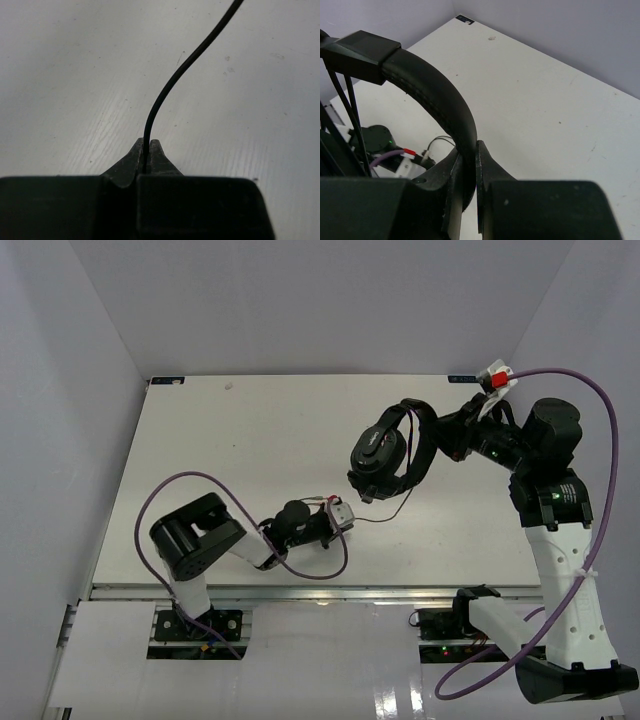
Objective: Wrap the headphones
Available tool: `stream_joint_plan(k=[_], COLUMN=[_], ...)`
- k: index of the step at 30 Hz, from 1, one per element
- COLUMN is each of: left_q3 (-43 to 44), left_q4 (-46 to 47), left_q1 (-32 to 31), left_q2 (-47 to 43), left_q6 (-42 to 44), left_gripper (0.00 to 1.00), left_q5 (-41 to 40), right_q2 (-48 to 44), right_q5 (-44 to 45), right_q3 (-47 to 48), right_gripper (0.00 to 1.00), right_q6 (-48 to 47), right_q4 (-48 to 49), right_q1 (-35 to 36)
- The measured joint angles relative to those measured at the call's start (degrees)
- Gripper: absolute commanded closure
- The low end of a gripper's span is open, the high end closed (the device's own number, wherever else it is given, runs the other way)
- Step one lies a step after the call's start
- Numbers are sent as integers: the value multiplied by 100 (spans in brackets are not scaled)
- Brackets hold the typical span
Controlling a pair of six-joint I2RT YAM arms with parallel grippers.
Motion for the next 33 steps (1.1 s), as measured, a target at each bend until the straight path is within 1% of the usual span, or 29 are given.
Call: stream_joint_plan(k=[3, 7, 10, 13, 17, 21, 25, 29, 33], left_q3=[-194, -152, -133, -133, -133, -133, -115, 101, 546], left_q4=[-470, -1185, -1651, -2045, -2458, -2610, -2654, -2879, -3266], left_q1=[127, 64, -15, -41, 105, 484, 872, 1157, 1390], left_q2=[-701, -1386, -1667, -1788, -1784, -1751, -1731, -1731, -1589], left_q6=[186, 488, 686, 882, 1073, 1142, 1155, 1214, 1367], left_gripper=[100, 100, 100, 100, 100, 100, 100, 100, 100], left_q5=[423, 1002, 1287, 1371, 1411, 1494, 1606, 1708, 1799], right_q2=[-8, 223, 463, 586, 519, 304, 107, 53, 52], right_q5=[368, 1045, 1422, 1584, 1301, 831, 596, 437, 91], right_q3=[-27, -27, -27, -30, -30, -27, -27, -31, -34], right_gripper=[92, 92, 92, 92, 92, 92, 92, 92, 92], right_q6=[-185, -269, -321, -347, -554, -879, -1276, -1709, -2094], right_q4=[-78, -183, -277, -335, -352, -454, -604, -783, -1039], right_q1=[2, -1, -1, -18, -33, -30, -31, -31, -31])
